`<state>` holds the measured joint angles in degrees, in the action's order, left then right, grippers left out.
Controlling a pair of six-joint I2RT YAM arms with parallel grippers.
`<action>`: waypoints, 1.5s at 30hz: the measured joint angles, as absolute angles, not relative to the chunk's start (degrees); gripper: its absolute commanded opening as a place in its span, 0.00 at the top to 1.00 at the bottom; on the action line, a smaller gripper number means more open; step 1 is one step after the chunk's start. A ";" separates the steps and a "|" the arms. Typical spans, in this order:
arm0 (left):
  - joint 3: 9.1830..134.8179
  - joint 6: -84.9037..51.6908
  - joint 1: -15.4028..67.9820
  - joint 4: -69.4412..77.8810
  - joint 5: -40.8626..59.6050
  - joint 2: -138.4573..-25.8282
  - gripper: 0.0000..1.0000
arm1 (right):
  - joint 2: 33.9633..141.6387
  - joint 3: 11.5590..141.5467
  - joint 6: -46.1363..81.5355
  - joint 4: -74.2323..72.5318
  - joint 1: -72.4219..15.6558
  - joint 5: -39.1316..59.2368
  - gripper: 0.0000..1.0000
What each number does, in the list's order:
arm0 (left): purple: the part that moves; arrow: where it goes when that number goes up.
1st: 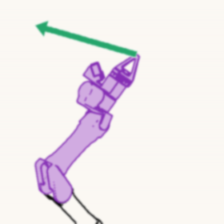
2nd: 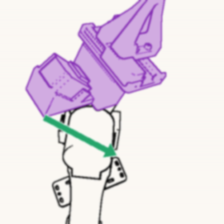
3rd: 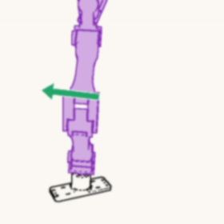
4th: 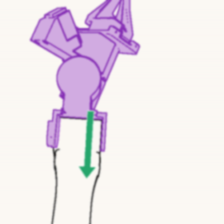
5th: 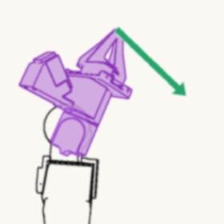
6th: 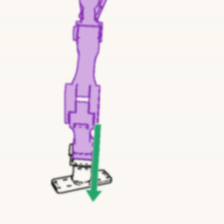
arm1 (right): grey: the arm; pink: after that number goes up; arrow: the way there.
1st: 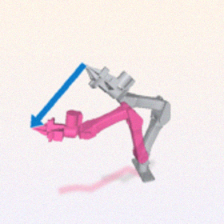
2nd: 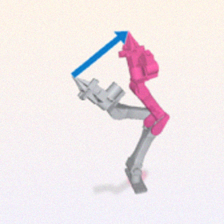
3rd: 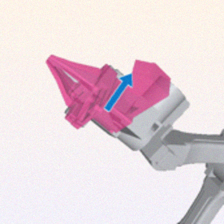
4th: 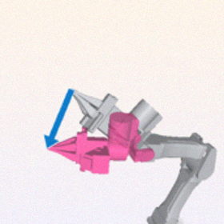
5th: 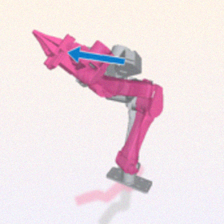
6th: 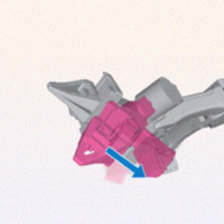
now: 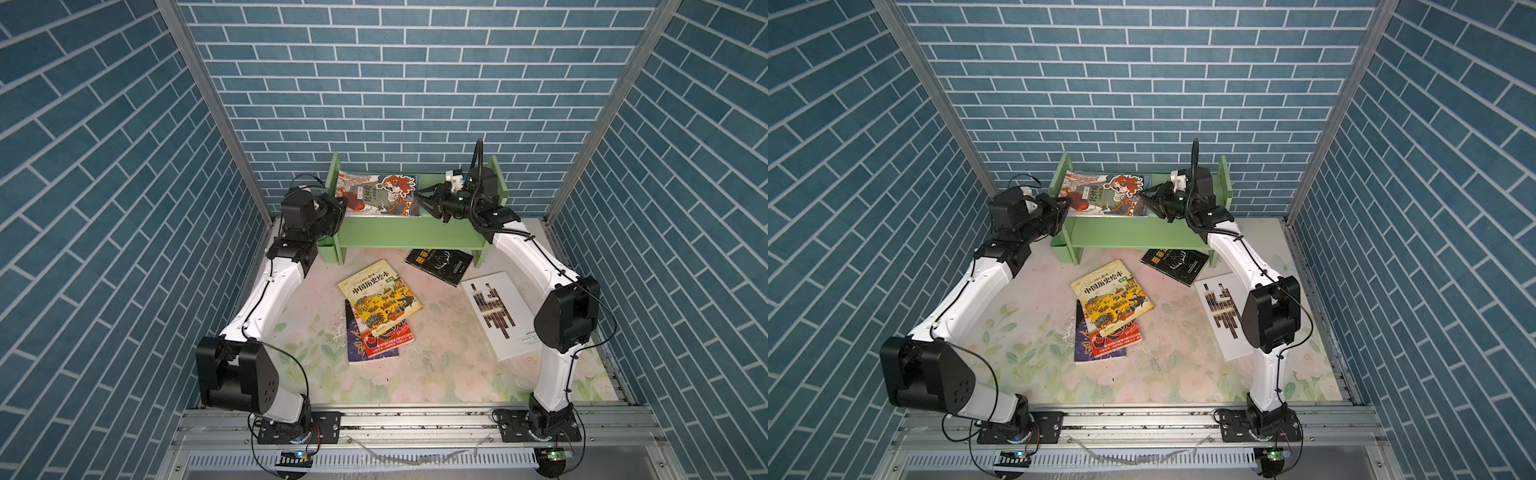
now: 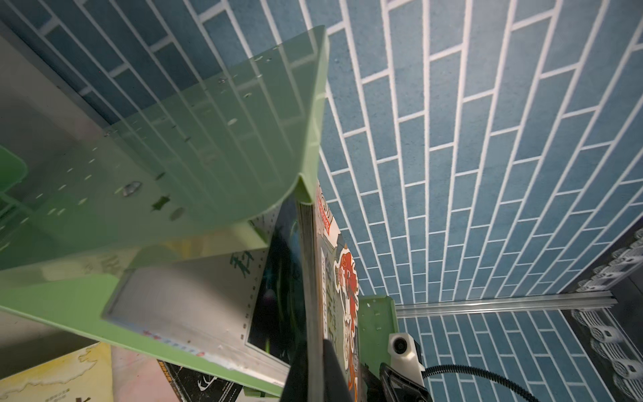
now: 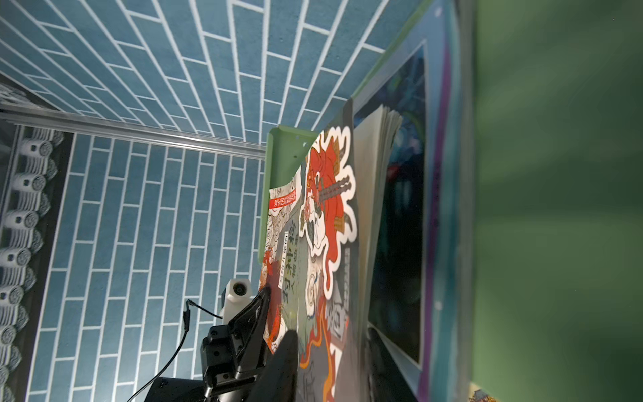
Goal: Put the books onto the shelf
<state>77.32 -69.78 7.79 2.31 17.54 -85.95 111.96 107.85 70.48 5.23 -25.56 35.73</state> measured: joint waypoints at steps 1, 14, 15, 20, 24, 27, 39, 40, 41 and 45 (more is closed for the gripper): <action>77.32 -69.80 7.79 2.24 17.19 -86.37 0.97 | 111.92 107.35 70.48 5.37 -25.45 35.64 0.66; 83.48 -71.46 8.69 2.57 16.67 -93.82 0.97 | 111.55 106.30 70.19 5.61 -24.77 33.95 0.69; 84.05 -71.44 8.78 2.50 16.78 -93.97 0.97 | 111.28 105.93 70.13 5.61 -24.73 33.67 0.70; 84.60 -71.37 8.93 2.09 16.88 -94.11 0.95 | 109.89 103.72 70.02 5.69 -24.47 32.49 0.70; 85.23 -71.35 8.93 1.45 17.37 -95.18 0.95 | 109.43 103.04 70.02 5.74 -24.27 31.79 0.70; 87.05 -71.09 9.04 0.67 17.87 -96.73 0.94 | 109.30 102.80 70.02 5.74 -24.14 31.42 0.71; 88.82 -69.41 9.32 -1.61 17.58 -97.67 0.92 | 109.27 102.80 70.04 5.58 -24.05 31.14 0.72; 88.82 -69.38 9.34 -1.69 17.52 -97.67 0.92 | 109.27 102.80 70.04 5.58 -24.05 31.16 0.72; 88.82 -69.41 9.34 -1.78 17.37 -97.67 0.92 | 109.27 102.80 70.04 5.61 -24.05 31.18 0.72; 88.82 -69.41 9.41 -2.11 16.73 -97.67 0.91 | 109.27 102.80 70.00 5.91 -24.21 31.16 0.72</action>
<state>88.82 -69.41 9.41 -2.11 16.73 -97.67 109.27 102.80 70.00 5.91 -24.21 31.16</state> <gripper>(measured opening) 0.087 0.281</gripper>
